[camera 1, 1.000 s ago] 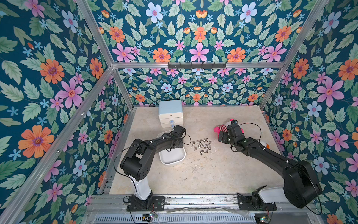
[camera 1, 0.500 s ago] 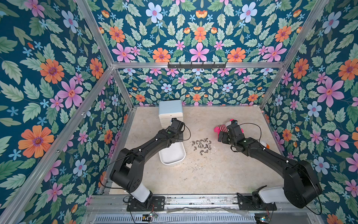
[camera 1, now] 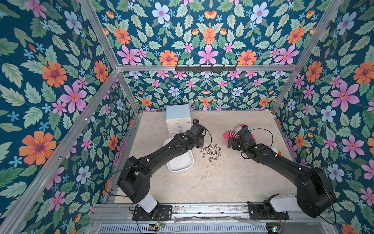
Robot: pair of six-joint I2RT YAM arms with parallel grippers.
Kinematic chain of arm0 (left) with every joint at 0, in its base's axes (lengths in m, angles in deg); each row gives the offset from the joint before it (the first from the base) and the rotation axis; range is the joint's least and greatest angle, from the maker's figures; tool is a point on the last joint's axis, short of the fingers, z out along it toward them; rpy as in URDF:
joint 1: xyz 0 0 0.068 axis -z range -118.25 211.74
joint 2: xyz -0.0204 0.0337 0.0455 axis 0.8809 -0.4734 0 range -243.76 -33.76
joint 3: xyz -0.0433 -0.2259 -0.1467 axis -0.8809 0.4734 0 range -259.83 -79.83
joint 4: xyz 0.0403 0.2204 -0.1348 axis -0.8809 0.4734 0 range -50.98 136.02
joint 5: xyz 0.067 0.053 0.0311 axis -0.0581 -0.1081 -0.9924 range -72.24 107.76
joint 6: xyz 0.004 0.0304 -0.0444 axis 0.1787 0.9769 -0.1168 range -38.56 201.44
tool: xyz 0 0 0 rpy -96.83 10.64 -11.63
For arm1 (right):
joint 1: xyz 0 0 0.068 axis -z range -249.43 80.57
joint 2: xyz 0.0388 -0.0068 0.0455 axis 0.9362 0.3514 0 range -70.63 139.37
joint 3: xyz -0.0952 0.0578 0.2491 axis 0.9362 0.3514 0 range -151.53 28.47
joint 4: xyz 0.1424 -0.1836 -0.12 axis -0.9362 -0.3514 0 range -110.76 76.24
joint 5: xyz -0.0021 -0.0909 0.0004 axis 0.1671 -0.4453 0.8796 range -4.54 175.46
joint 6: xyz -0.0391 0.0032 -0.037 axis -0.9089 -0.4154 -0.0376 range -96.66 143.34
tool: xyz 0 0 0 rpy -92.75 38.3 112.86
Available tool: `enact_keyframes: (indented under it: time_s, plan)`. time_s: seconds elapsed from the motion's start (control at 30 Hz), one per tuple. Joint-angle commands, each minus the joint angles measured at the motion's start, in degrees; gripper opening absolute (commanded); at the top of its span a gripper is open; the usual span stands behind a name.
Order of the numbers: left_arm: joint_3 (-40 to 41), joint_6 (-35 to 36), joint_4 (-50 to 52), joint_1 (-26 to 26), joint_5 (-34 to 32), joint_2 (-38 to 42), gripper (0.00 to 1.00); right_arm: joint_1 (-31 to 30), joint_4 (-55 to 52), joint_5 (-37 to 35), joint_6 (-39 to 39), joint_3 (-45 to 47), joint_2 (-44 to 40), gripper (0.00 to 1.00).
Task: Take out the wing nut from the storage box
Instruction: Place the wing nut at the center of the board.
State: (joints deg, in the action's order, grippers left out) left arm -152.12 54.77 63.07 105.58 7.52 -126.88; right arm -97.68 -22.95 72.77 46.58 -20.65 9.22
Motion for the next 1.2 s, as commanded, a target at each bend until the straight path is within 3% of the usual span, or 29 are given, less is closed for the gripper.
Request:
enact_keyframes:
  time_s: [0.0, 0.53, 1.17]
  plan:
    - [-0.5, -1.0, 1.2, 2.1, -0.1, -1.7, 0.13, -0.1, 0.2, -0.5, 0.2, -0.1, 0.0, 0.99]
    - [4.8, -5.2, -0.2, 8.9, 2.7, -5.7, 0.12, -0.1, 0.7, -0.1, 0.1, -1.1, 1.6, 0.99]
    - [5.8, -5.8, -1.9, 9.6, 3.3, -10.7, 0.12, 0.0, 0.3, -0.2, -0.1, -1.2, 2.0, 0.99]
